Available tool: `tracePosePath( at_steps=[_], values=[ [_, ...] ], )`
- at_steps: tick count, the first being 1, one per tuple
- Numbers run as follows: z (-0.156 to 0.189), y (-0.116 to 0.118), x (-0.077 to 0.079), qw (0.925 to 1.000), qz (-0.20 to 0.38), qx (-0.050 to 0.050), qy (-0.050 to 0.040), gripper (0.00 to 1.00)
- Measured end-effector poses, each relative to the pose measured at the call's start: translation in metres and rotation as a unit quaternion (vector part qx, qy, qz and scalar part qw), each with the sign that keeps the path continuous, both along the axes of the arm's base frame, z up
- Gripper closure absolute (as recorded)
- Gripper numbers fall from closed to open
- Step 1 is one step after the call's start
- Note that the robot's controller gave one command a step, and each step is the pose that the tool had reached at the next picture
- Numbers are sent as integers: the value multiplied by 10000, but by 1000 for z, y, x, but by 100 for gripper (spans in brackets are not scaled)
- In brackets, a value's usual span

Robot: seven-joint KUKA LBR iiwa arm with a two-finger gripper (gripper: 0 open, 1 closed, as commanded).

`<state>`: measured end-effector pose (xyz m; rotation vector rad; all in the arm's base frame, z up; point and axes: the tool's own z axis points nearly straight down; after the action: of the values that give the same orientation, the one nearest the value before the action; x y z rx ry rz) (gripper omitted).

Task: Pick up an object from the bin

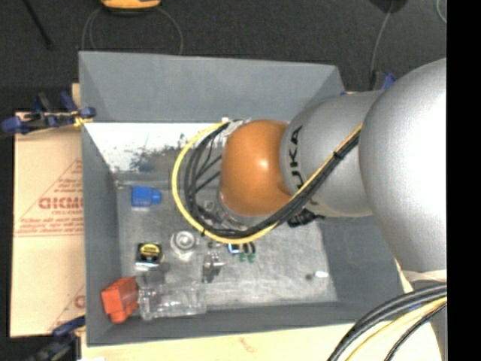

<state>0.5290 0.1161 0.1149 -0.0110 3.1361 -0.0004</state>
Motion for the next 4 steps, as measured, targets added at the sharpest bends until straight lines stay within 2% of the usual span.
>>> tracePosePath(
  at_steps=[1, 2, 3, 4],
  values=[
    [-41, -13, 49, 9859, 1671, 0, -1, 0],
    [-5, 18, 11, 9777, 2101, -1, 12, 0],
    [-41, 5, 54, 9353, 3538, -6, -5, 0],
    [-41, 34, 23, 8846, 4664, -27, -36, 0]
  ],
)
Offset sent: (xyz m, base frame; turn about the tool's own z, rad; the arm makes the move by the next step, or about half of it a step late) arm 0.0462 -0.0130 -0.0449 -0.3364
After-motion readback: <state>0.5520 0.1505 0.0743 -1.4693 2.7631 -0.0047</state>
